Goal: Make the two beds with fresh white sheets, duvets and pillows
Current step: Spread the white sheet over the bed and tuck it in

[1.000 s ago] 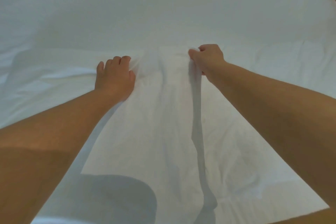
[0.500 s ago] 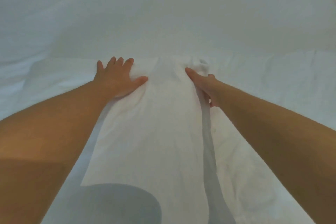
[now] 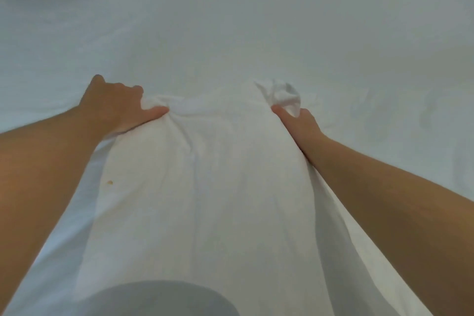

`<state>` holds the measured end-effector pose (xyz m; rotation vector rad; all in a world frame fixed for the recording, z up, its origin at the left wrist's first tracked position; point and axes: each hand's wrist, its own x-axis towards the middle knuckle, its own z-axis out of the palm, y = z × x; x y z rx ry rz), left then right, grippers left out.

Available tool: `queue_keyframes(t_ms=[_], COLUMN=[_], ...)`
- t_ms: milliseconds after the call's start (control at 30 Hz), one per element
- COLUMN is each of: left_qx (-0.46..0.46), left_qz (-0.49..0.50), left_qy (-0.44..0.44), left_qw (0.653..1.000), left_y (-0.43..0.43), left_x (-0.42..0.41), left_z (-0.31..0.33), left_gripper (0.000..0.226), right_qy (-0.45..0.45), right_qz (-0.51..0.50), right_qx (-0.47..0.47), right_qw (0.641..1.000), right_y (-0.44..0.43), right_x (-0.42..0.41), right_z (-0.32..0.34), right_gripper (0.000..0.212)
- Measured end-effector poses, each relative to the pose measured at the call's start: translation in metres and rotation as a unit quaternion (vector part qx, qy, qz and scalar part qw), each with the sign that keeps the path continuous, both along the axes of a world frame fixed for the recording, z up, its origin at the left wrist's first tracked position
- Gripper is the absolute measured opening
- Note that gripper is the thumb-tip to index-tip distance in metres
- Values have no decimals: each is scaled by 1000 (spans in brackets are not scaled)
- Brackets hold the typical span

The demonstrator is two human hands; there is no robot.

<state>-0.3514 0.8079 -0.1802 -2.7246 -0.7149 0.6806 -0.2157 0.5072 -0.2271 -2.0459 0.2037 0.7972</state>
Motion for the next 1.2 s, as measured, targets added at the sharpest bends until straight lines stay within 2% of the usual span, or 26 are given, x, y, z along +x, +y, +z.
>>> queue_keyframes(t_ms=[100, 167, 267, 367, 433, 500, 567, 600, 667, 800, 867, 900, 1000, 1067, 1133, 1200], left_qx=[-59, -93, -95, -96, -112, -127, -113, -96, -72, -53, -63, -67, -104, -135, -134, -110], left_qz=[60, 34, 23, 92, 25, -48, -51, -23, 67, 210, 229, 206, 30, -40, -33, 4], left_qy=[-101, -131, -157, -159, -193, -206, -201, -189, -164, -105, -117, -146, -236, -236, -190, -149], left_qw=[991, 986, 983, 978, 974, 969, 972, 977, 982, 971, 964, 965, 966, 961, 972, 983], left_y=[-1, -21, -30, -39, -57, -62, -47, -35, -12, 10, -4, -17, -76, -110, -122, -121], left_x=[-2, -23, -68, -102, -111, -104, -90, -87, -97, -157, -169, -169, -169, -181, -207, -244], left_z=[-23, -40, -46, -40, -32, -25, -25, -29, -46, -71, -63, -55, -31, -32, -49, -72], left_gripper=[89, 74, 69, 70, 66, 66, 65, 63, 64, 72, 72, 71, 65, 64, 63, 65], right_qy=[-90, -98, -108, -207, -315, -418, -440, -428, -392, -273, -222, -236, -380, -424, -390, -345], right_qz=[-17, -30, -34, 45, 161, 311, 438, 470, 458, 342, 267, 256, 345, 426, 478, 479], right_qx=[-86, -124, -158, -226, -235, -236, -251, -273, -342, -443, -451, -438, -327, -266, -284, -346], right_qw=[992, 987, 981, 951, 905, 820, 743, 722, 720, 782, 822, 829, 794, 753, 734, 729], right_y=[8, 2, 6, 30, 53, 84, 107, 111, 98, 38, 15, 11, 27, 35, 18, -16], right_x=[10, -1, -18, -41, -70, -95, -103, -99, -81, -73, -83, -92, -144, -184, -205, -206], right_z=[-8, -17, -8, 17, 35, 46, 41, 33, 9, -32, -24, -15, 19, 20, 1, -23], right_gripper=[60, 51, 52, 60, 64, 64, 62, 62, 64, 67, 69, 70, 64, 63, 63, 65])
